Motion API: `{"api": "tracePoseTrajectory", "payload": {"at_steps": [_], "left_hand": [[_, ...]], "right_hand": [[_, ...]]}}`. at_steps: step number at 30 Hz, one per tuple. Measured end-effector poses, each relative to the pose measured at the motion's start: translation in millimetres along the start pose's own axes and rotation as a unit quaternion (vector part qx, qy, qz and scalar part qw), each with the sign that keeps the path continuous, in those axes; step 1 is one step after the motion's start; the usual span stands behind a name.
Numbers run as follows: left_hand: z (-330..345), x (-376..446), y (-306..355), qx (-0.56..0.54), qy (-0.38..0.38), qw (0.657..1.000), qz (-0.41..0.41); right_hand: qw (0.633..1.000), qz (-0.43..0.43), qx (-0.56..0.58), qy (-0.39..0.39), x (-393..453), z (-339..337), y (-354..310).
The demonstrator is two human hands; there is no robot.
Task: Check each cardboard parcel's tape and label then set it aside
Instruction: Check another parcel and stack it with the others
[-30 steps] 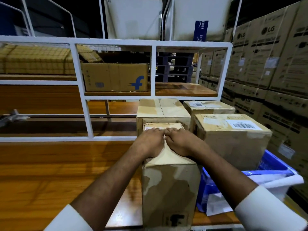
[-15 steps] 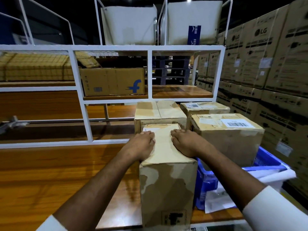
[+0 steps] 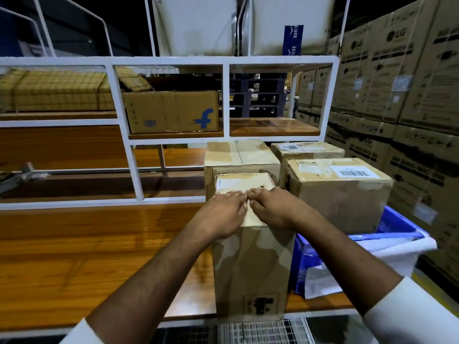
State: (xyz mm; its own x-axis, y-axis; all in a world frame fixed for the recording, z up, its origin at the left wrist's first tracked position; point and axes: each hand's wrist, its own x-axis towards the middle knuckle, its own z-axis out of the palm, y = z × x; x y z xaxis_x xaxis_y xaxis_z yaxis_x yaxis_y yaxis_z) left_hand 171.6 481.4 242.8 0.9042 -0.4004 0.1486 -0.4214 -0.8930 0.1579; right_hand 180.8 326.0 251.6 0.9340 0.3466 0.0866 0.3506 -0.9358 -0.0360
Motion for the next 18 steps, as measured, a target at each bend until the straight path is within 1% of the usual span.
{"api": "tracePoseTrajectory", "payload": {"at_steps": [4,7,9,12,15,18], "left_hand": [[-5.4,-17.8,-3.6,-0.002,0.032,0.999,-0.036],[6.3,-32.8,-10.9,-0.061,0.044,0.996,-0.044],[12.4,-33.2,-14.9,-0.078,0.053,0.994,-0.048],[13.3,-28.2,-15.7,-0.053,0.062,0.996,-0.045],[13.3,-33.0,-1.7,-0.024,0.08,0.996,-0.014],[26.0,-45.3,15.1,-0.006,0.092,0.996,0.004]], "right_hand": [[0.999,0.041,-0.012,0.0,-12.9,-4.4,13.2],[0.998,0.046,0.021,0.026,-31.9,2.6,13.5],[0.998,0.045,0.035,0.031,-34.7,4.8,11.9],[0.998,0.047,0.018,0.026,-31.1,2.2,11.9],[0.999,0.024,0.022,0.032,-40.9,-0.3,-1.4],[0.997,-0.003,0.025,0.067,-56.6,12.2,-23.1]]}}
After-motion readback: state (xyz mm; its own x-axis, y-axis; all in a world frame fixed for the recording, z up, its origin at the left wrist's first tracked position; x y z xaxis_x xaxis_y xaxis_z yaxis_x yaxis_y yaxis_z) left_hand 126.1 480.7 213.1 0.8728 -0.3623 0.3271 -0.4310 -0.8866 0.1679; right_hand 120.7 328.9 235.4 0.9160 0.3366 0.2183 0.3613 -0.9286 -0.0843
